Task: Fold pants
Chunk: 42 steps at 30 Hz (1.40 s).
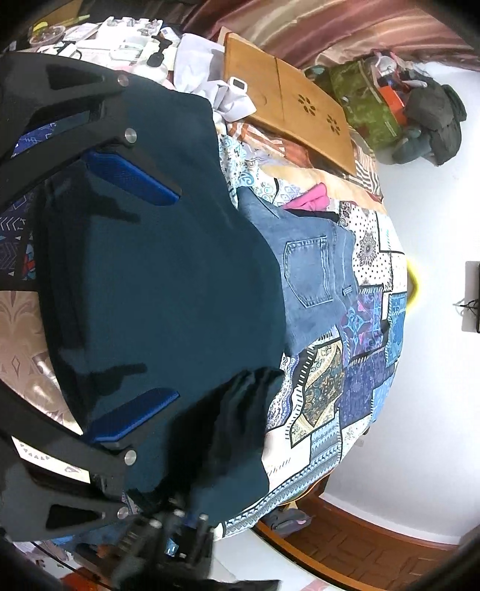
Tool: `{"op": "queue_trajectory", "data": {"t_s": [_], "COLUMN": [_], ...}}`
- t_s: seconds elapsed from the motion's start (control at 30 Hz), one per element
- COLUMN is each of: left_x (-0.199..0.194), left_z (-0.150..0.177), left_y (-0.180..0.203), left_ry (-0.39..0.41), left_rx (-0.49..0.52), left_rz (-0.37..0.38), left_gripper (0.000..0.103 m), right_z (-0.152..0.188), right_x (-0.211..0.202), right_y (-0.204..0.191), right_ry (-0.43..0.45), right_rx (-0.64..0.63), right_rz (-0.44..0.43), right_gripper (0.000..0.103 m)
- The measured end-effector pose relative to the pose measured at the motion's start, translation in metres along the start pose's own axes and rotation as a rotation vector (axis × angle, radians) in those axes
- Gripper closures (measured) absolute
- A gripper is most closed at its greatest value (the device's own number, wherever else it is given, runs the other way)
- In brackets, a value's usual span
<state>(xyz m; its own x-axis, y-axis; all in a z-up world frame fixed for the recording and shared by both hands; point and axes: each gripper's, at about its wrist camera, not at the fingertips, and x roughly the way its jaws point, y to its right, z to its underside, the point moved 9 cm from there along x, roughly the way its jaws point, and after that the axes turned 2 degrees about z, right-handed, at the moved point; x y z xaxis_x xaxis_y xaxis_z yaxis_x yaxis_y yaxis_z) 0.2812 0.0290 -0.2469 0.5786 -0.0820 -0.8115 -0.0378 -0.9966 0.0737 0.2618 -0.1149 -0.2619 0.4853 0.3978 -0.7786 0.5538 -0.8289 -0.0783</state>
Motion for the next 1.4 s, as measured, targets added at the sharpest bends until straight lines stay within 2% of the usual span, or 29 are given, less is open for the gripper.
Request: {"op": "queue_trajectory", "data": {"t_s": [0.13,0.2,0.3,0.53,0.7,0.83,0.97,1.23,1.3,1.4], "left_x": [-0.004,-0.007,-0.011,-0.008,0.006,0.031,0.059,0.106,0.113,0.111], "left_z": [-0.005,-0.009,-0.018,-0.042,-0.063,-0.072,-0.072,-0.040,-0.031,-0.029], "left_y": [0.006,0.012,0.023,0.059,0.086,0.100,0.105,0.093,0.090,0.089], "left_ry": [0.008,0.016,0.033,0.047,0.041,-0.013,-0.074,-0.197,-0.220,-0.213], "left_rx": [0.002,0.012,0.035,0.102,0.154,0.158,0.172,0.210,0.224,0.243], "left_rz": [0.010,0.015,0.022,0.053,0.075,0.104,0.085,0.010,0.011,0.018], "left_gripper": [0.003,0.003,0.003,0.003,0.003,0.003,0.003,0.003,0.002,0.002], "right_z": [0.002,0.001,0.000,-0.015,-0.023,-0.021,-0.009,0.033,0.039,0.045], "right_x": [-0.006,-0.014,-0.028,-0.065,-0.072,-0.060,-0.037,0.010,0.010,0.004], "right_y": [0.000,-0.002,0.003,0.042,0.082,0.109,0.125,0.132,0.130,0.126], "right_ry": [-0.015,-0.020,0.000,0.116,0.137,0.108,0.044,-0.109,-0.113,-0.111], "right_rx": [0.023,0.044,0.067,0.131,0.200,0.265,0.315,0.329,0.307,0.300], "right_rz": [-0.030,-0.060,-0.079,0.001,0.071,0.094,0.081,0.066,0.074,0.080], "right_gripper": [0.081,0.071,0.063,0.049,0.039,0.038,0.038,0.038,0.038,0.038]}}
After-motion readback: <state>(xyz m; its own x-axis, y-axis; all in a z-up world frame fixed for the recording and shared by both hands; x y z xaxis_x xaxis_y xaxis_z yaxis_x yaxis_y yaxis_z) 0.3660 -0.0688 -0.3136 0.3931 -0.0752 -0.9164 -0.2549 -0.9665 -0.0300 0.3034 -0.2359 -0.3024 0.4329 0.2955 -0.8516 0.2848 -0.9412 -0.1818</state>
